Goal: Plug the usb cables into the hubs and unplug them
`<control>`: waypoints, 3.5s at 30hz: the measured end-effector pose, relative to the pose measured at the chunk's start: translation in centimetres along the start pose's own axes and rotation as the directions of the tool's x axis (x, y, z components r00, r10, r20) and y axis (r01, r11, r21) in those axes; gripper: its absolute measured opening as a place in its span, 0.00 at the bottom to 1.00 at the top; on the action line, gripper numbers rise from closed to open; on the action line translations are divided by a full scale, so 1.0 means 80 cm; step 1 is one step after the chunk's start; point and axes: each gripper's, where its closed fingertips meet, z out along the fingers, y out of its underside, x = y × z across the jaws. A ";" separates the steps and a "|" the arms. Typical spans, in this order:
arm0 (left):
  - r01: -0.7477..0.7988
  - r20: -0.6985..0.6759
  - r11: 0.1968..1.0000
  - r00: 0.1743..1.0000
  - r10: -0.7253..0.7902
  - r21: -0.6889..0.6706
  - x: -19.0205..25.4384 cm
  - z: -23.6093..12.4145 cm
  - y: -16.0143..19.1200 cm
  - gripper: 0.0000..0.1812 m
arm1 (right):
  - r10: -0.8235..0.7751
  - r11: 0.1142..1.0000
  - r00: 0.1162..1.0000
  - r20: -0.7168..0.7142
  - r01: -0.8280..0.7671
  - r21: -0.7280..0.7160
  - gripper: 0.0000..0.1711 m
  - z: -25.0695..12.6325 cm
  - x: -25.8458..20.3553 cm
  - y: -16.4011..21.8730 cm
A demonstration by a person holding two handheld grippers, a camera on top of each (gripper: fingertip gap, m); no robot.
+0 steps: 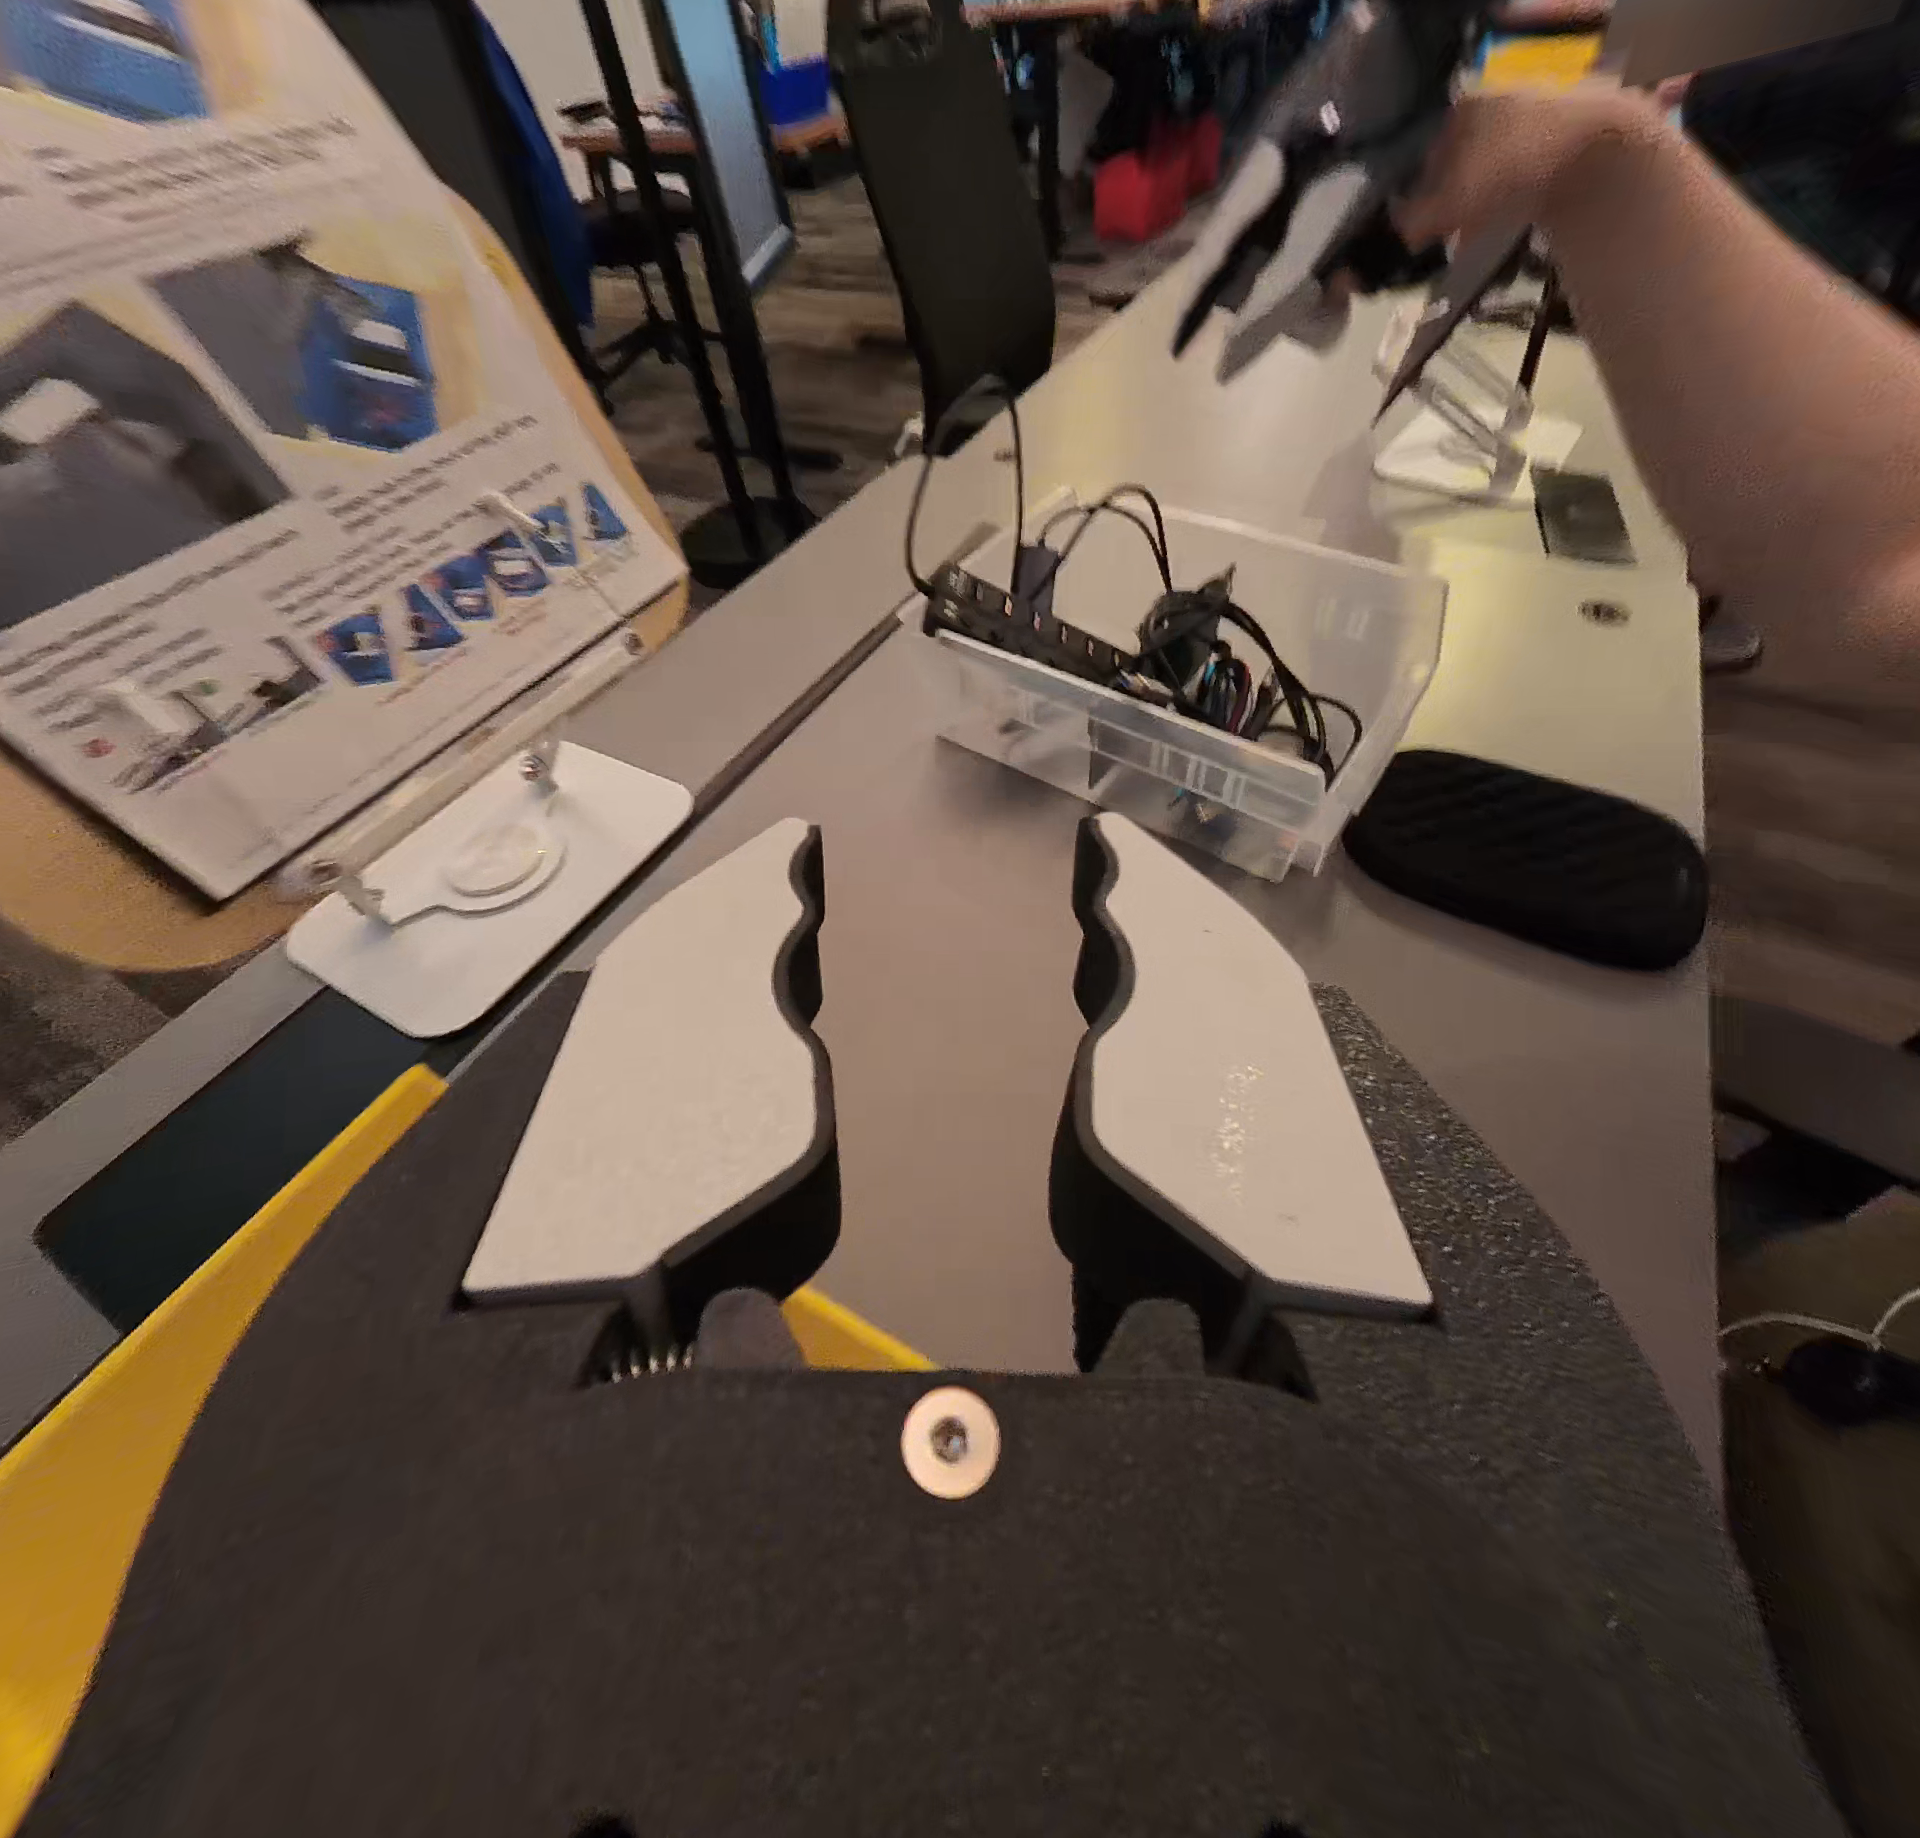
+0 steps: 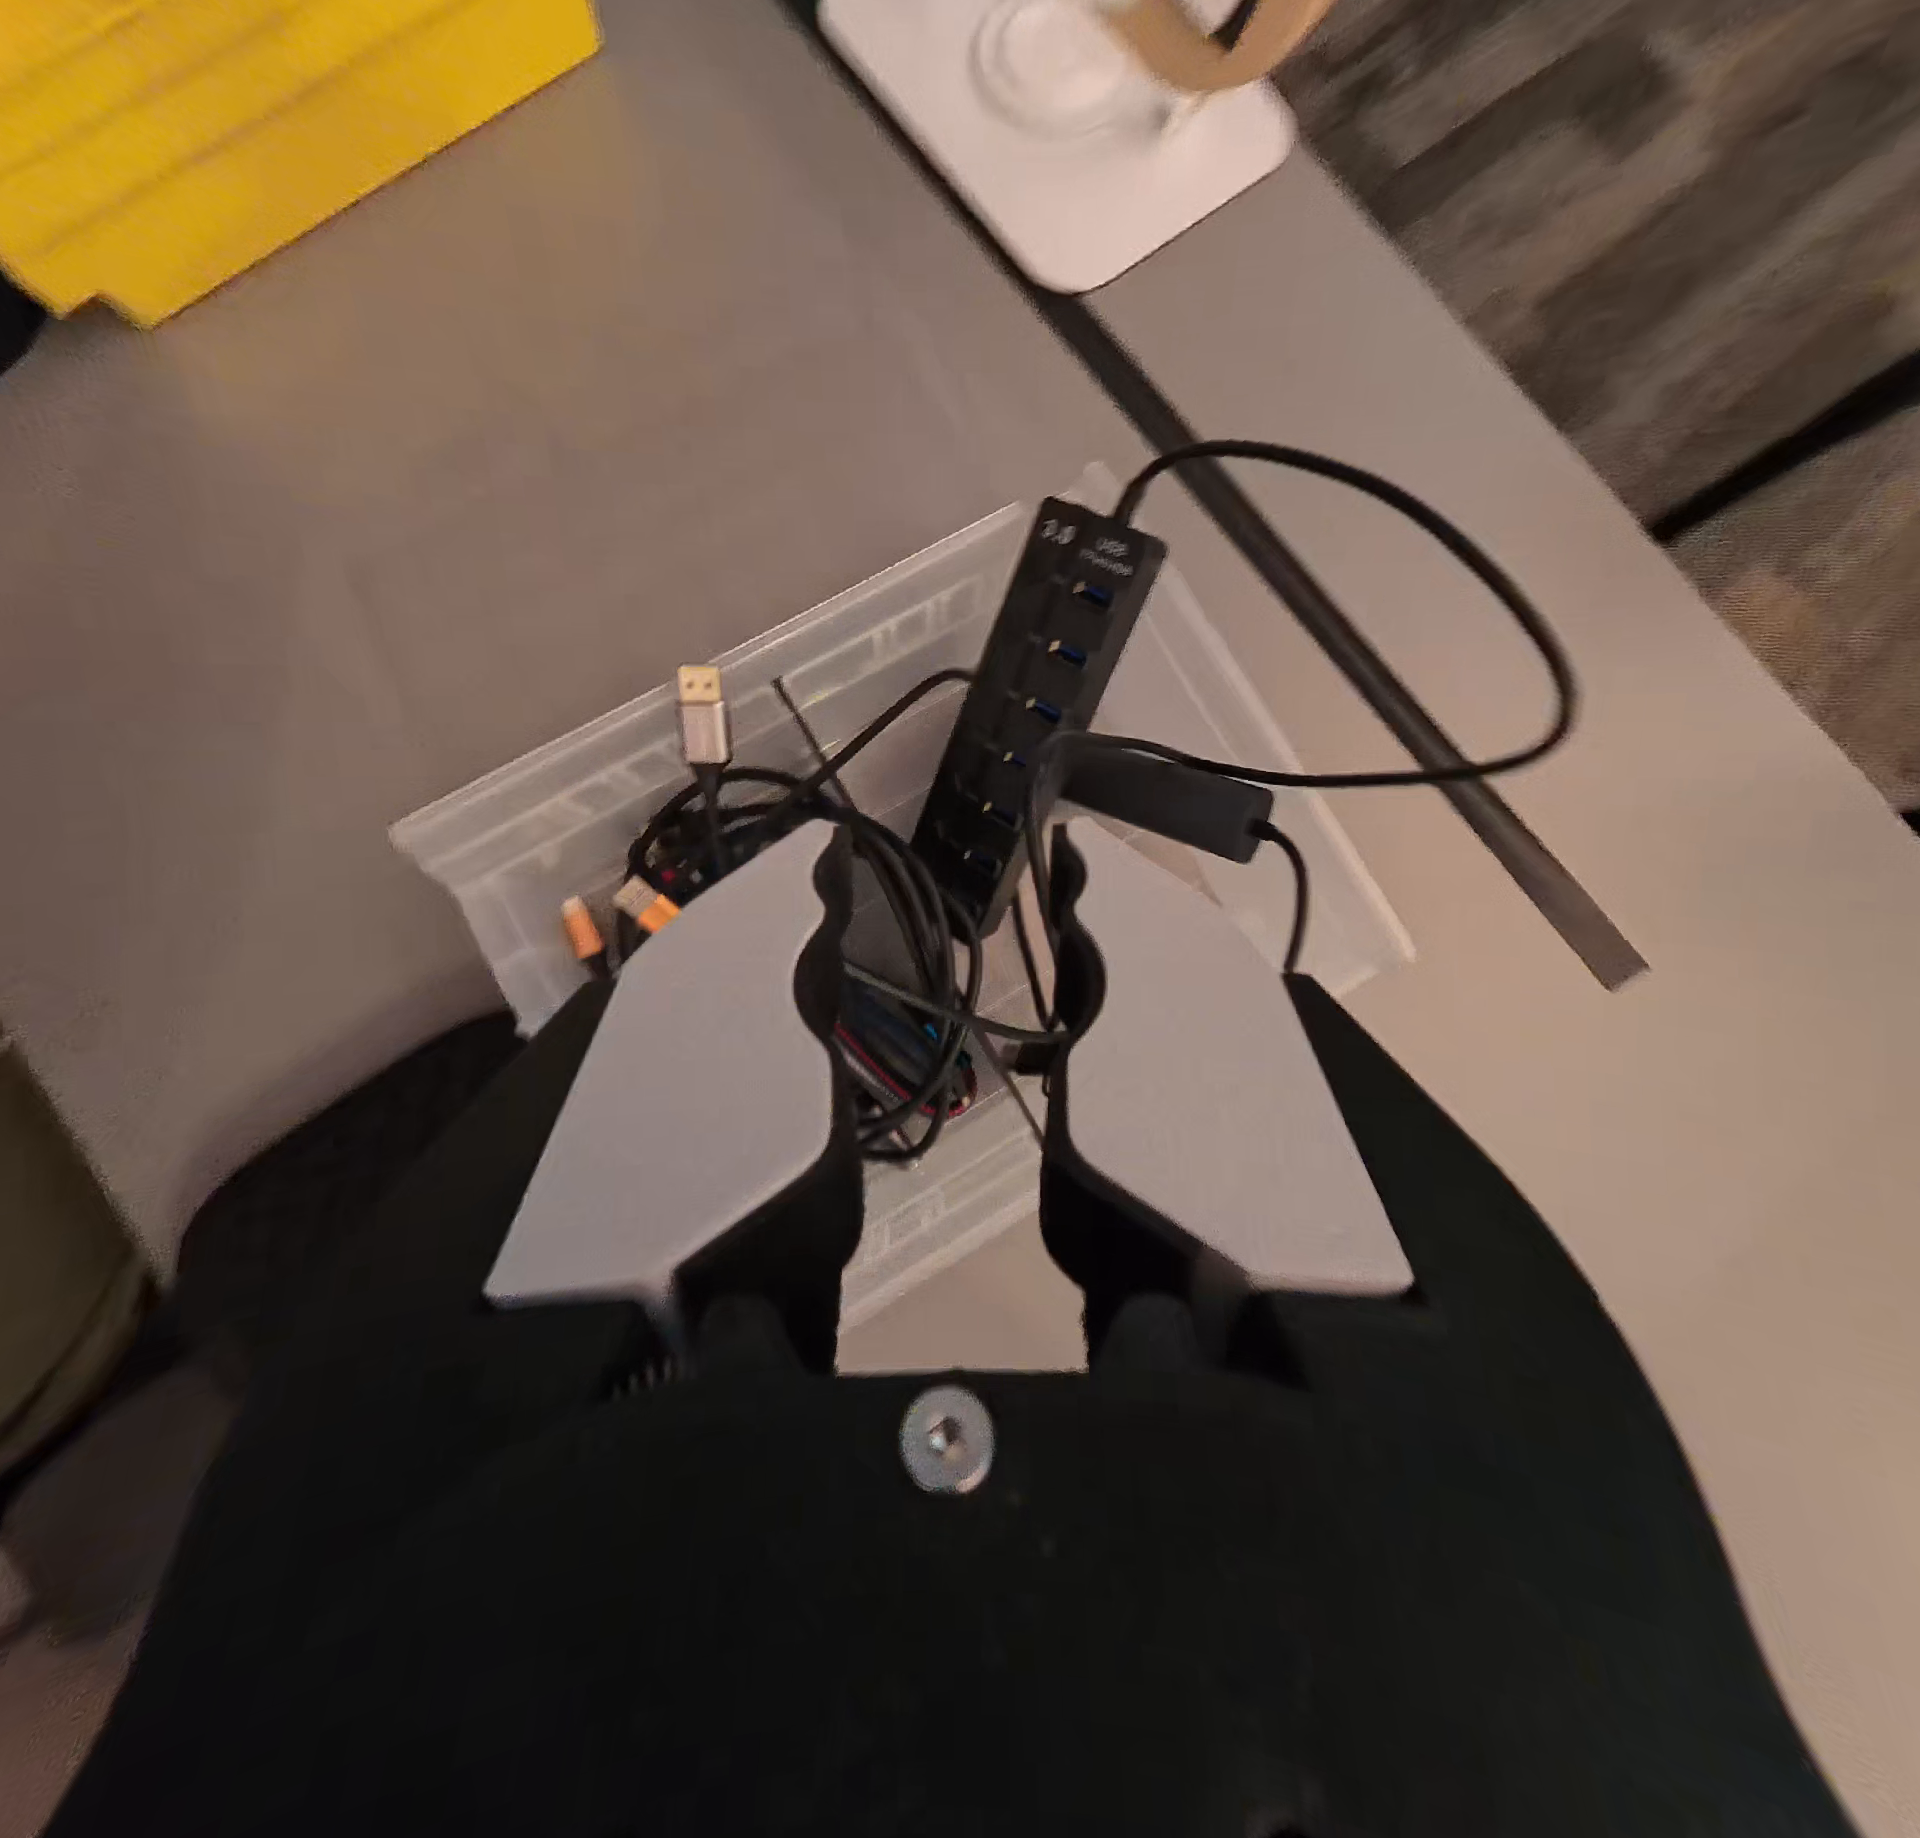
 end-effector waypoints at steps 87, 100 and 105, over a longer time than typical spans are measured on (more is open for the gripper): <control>0.577 0.582 0.643 0.777 -0.241 -0.504 -0.160 -0.079 0.239 0.13 | 0.309 0.948 0.843 -0.441 -0.309 0.074 0.13 0.122 -0.044 -0.037; 0.348 0.563 0.916 0.806 -0.183 -0.200 -0.154 -0.132 0.116 0.13 | 0.162 0.940 0.976 -0.148 -0.106 0.326 0.24 0.193 -0.284 -0.181; 0.310 0.513 0.932 0.840 -0.175 -0.189 -0.140 -0.125 0.102 0.13 | 0.206 0.967 0.964 -0.168 -0.175 0.184 0.29 0.255 -0.319 -0.183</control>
